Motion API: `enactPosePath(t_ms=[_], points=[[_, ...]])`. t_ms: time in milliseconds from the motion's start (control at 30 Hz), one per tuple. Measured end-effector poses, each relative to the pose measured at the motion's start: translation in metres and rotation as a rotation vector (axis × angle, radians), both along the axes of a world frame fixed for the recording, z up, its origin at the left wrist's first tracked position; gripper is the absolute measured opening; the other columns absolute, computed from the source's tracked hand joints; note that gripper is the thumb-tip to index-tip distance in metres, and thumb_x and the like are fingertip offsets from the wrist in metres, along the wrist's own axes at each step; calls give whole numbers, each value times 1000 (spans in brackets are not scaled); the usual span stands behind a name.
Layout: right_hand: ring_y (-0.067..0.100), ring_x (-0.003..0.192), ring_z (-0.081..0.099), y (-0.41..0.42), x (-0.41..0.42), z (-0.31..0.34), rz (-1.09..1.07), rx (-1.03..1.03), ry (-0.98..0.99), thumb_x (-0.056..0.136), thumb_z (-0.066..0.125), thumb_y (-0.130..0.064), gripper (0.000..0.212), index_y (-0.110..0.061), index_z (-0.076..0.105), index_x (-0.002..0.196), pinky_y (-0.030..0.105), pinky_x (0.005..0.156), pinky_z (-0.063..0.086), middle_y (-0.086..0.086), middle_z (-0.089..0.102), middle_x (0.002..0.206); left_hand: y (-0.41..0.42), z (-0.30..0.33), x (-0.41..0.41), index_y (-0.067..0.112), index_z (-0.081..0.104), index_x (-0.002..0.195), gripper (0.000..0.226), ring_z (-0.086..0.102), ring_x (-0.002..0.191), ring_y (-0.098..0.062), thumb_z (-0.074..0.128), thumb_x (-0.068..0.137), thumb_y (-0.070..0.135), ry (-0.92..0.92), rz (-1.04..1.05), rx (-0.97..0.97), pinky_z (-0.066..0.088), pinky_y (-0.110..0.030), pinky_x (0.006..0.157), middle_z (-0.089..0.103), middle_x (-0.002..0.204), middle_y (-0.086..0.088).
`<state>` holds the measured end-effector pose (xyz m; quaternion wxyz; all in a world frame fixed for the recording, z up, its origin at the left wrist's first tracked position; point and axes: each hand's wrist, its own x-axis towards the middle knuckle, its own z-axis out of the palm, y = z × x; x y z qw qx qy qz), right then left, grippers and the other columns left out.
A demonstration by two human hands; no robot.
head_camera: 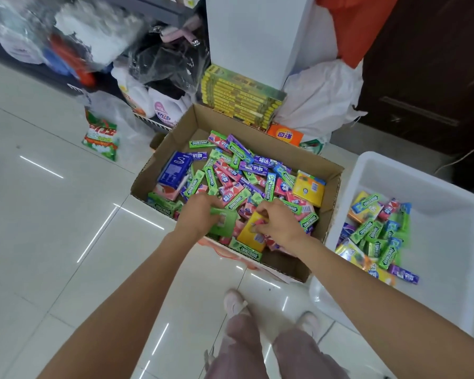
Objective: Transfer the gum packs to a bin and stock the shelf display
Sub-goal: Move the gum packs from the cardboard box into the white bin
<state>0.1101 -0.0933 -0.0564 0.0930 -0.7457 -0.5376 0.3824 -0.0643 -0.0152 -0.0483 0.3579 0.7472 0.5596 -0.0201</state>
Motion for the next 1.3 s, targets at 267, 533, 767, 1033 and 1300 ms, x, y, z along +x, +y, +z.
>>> enactPosePath(t_ms=[267,533,767,1033,1300], points=[[12,75,51,-20,23,25,-207,160,180,81,72,-24,29,-17,47,95,24,65,39,-4,55,84,-25,31,31,13,62,103,21,56,87,-12,68,84,22,-242,163,17,42,-19,69,64,102,-1],[12,66,51,-78,104,65,-561,471,310,83,70,-21,26,-26,53,102,17,59,41,-2,54,76,-66,62,119,20,55,113,32,57,72,-11,68,84,25,-509,316,5,43,-24,58,53,81,6],[12,58,56,-151,184,57,-832,463,265,87,65,-12,15,-12,58,100,21,55,55,6,57,78,-124,55,212,19,53,126,42,53,70,-12,66,86,17,-475,129,-19,39,-16,57,59,83,-2],[20,62,55,-194,232,12,-912,311,208,86,65,-16,23,-9,55,106,24,65,47,-3,53,67,-169,15,284,15,50,131,44,54,74,-19,60,88,7,-278,24,-44,42,-25,65,55,73,-2],[27,131,38,-190,234,-4,-552,85,117,90,61,-26,56,-12,41,140,26,105,26,15,40,140,-176,0,288,15,45,137,53,58,106,-27,57,87,2,-116,45,-5,44,-30,86,59,124,-13]])
